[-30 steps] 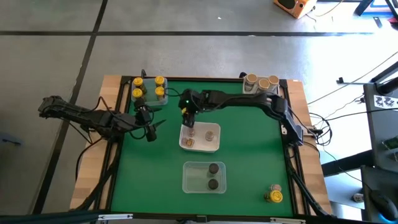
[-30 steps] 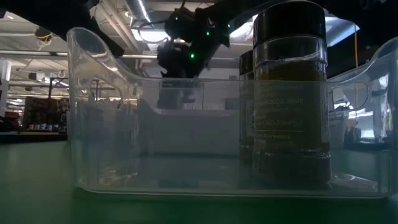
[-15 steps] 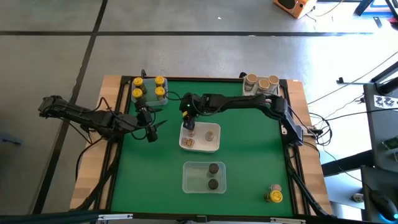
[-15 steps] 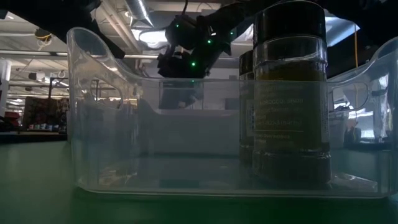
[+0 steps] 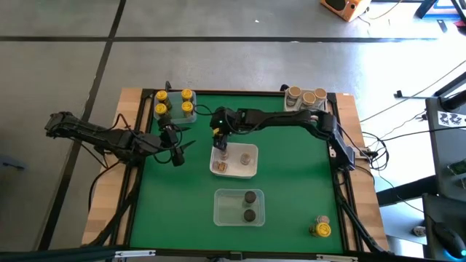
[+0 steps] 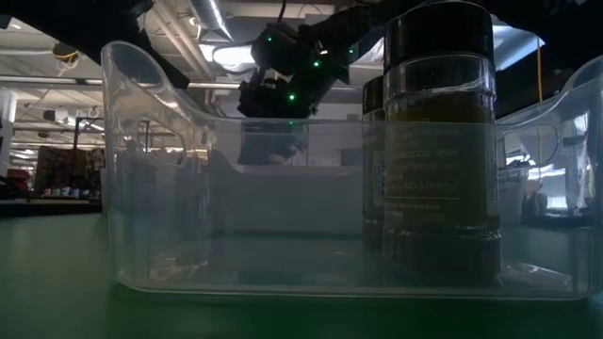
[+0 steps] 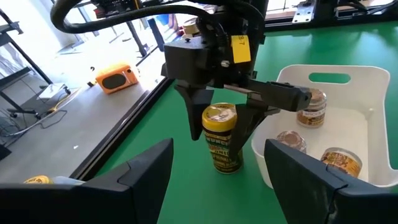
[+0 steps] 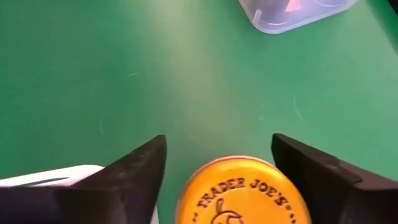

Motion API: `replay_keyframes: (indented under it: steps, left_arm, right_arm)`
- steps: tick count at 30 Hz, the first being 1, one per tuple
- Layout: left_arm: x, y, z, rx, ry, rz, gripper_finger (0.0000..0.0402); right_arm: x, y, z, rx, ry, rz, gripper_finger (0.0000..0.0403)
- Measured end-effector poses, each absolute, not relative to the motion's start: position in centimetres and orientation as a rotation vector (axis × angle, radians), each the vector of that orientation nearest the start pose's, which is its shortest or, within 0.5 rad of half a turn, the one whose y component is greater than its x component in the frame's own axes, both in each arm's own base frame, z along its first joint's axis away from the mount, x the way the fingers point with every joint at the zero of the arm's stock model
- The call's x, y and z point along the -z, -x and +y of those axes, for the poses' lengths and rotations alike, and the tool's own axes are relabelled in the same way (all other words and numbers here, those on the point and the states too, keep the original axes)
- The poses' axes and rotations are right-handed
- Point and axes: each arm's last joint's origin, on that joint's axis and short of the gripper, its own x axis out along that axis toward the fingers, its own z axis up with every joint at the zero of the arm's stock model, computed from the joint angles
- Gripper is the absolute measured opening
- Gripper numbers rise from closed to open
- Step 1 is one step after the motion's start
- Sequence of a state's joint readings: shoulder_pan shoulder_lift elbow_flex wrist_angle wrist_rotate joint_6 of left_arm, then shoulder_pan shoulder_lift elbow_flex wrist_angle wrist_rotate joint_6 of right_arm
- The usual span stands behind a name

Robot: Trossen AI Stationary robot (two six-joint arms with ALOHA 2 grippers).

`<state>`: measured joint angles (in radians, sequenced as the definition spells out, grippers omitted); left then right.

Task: Sort spices by type
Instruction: Put the top yellow seasoning bottle into the top transparent bin

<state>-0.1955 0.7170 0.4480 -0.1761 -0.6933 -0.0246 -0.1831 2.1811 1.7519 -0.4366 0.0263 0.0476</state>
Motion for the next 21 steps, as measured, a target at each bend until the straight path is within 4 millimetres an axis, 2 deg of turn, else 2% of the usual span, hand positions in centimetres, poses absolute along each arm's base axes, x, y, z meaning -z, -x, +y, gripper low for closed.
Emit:
replay_keyframes:
  steps: [5,9,11,16,19,21]
  left_arm:
    - [-23.1,-15.5,-1.2,-0.495,-0.166,0.399,0.0251]
    - [-23.1,-15.5,-1.2,-0.498,-0.154,0.394,0.0251]
    - [-23.2,-15.5,-1.0,-0.509,-0.137,0.387,0.0251]
    - [-23.1,-15.9,-0.2,-0.544,-0.085,0.380,0.0253]
    - [-23.1,-16.8,0.5,-0.478,-0.003,0.363,0.0275]
    - [-23.0,-17.6,1.0,-0.449,0.042,0.376,0.0297]
  right_arm:
    - [-20.6,-47.5,-8.9,0.227,-0.104,0.857,0.0338]
    - [-23.8,-47.1,-8.0,0.188,-0.048,0.794,0.0361]
    - [-25.6,-46.7,-7.5,0.187,-0.030,0.752,0.0366]
    - [-28.9,-44.8,-7.0,0.188,-0.005,0.747,0.0365]
    - [-30.7,-43.4,-6.9,0.224,0.013,0.753,0.0364]
    - [-31.1,-42.7,-6.8,0.236,0.019,0.788,0.0363]
